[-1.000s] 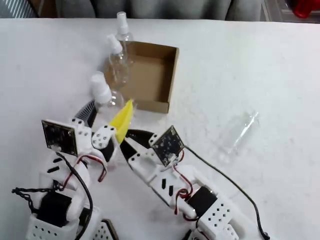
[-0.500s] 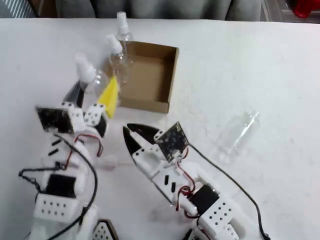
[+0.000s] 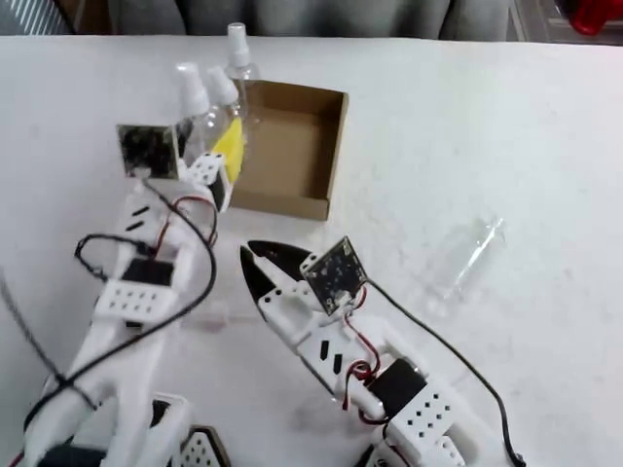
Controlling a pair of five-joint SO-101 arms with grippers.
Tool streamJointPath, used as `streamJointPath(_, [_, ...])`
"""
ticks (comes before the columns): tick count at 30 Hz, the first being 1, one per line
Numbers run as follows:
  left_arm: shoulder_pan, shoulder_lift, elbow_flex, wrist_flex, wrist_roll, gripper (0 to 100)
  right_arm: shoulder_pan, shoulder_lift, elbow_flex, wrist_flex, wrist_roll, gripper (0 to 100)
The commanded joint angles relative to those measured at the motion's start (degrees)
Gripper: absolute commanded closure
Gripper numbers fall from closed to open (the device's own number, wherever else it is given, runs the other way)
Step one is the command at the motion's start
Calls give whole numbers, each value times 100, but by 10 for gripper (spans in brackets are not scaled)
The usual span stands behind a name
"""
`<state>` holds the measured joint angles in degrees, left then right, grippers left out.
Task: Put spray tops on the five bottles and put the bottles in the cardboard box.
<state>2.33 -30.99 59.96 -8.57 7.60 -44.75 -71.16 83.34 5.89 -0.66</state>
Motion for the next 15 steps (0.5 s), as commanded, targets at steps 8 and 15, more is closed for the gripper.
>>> streamJointPath(8, [-57, 1719, -809, -1257, -62, 980, 66, -75, -53, 13, 18, 984])
streamJointPath(15, [-286, 2211, -809, -1776, -70, 980, 66, -75, -53, 13, 18, 984])
